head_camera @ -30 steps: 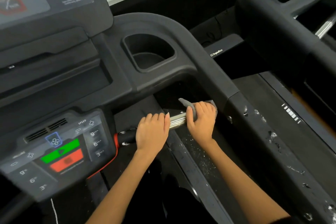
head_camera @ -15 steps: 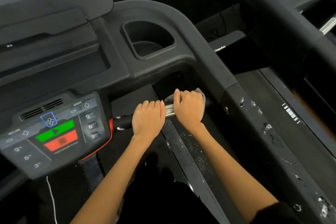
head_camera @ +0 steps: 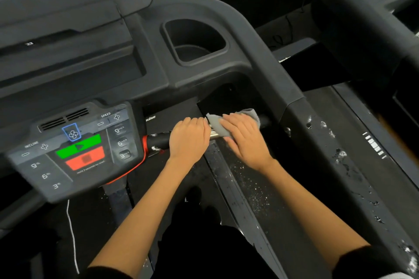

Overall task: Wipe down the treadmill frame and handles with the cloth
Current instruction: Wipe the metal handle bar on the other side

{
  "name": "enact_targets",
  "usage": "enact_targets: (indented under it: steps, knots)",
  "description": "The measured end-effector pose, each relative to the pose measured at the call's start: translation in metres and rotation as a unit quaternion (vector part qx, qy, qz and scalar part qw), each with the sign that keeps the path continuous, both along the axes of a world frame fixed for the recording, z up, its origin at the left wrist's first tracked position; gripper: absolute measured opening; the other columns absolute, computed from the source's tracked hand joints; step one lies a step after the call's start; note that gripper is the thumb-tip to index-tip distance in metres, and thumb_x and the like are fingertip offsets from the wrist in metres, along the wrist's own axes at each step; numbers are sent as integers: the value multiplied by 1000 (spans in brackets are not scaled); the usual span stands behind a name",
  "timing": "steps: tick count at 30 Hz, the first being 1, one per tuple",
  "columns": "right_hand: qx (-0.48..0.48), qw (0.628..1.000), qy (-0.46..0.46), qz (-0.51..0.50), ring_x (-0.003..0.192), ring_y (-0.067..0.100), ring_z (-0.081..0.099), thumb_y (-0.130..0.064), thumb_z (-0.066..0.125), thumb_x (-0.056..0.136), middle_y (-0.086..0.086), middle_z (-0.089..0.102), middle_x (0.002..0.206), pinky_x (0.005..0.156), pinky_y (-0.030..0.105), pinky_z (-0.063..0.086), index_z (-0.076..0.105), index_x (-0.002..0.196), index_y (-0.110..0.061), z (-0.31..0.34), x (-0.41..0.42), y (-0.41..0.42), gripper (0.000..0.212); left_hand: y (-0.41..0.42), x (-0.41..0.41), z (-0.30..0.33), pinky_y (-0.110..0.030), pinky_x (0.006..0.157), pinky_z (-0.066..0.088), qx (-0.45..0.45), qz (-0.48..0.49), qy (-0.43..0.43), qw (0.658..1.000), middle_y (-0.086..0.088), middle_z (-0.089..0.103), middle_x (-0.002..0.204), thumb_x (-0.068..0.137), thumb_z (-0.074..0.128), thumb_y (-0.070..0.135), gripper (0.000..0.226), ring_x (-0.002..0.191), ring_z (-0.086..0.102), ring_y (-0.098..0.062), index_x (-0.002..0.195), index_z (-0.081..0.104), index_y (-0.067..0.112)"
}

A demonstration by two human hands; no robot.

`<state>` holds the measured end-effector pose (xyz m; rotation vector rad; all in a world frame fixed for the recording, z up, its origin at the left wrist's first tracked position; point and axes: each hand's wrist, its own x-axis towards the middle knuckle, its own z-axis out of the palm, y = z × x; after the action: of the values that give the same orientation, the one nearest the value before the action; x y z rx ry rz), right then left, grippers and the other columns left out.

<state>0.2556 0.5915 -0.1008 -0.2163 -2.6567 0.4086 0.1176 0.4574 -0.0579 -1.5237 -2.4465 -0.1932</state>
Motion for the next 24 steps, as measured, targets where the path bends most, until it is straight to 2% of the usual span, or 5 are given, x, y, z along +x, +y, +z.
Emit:
enact_targets:
  steps: [5, 8, 13, 20, 24]
  knots:
    - [15, 997, -13, -69, 124, 23, 47, -40, 37, 101, 12, 59, 129, 113, 37, 26, 52, 133, -9, -1, 13, 21, 47, 0, 2, 2, -25, 49, 30, 12, 15, -8, 1000, 0, 54, 53, 90, 43, 19, 28, 46, 48, -15, 66, 56, 14]
    - [-52, 985, 34, -163, 93, 20, 57, -30, 38, 100, 4, 65, 93, 93, 34, 37, 66, 100, -11, 5, -6, 8, 34, 1, 2, 3, -25, 48, 29, 18, 20, -12, 1000, 2, 50, 50, 92, 34, 20, 35, 45, 45, -14, 62, 52, 16]
    - [-143, 929, 86, -331, 56, 12, 44, -22, 43, 95, -3, 48, 55, 74, 34, 38, 48, 58, -15, 20, -40, -8, 39, 3, 2, 2, -25, 46, 26, 2, 26, -20, 999, 2, 48, 49, 89, 41, 19, 30, 45, 36, -13, 61, 49, 17]
    - [-130, 938, 30, -320, 44, 12, 44, -23, 46, 94, -6, 45, 42, 66, 39, 43, 51, 47, -17, 24, -62, -19, 47, 4, 1, 3, -26, 45, 25, -13, 26, -32, 999, 5, 34, 50, 89, 49, 16, 30, 44, 32, -11, 60, 40, 19]
    - [-104, 974, 58, -195, 66, 13, 54, -26, 47, 97, -3, 59, 66, 78, 35, 41, 62, 69, -14, 22, -47, -33, 34, 2, 1, 3, -28, 45, 38, -72, 17, -12, 997, 3, 48, 53, 89, 43, 19, 25, 46, 45, -14, 64, 48, 17]
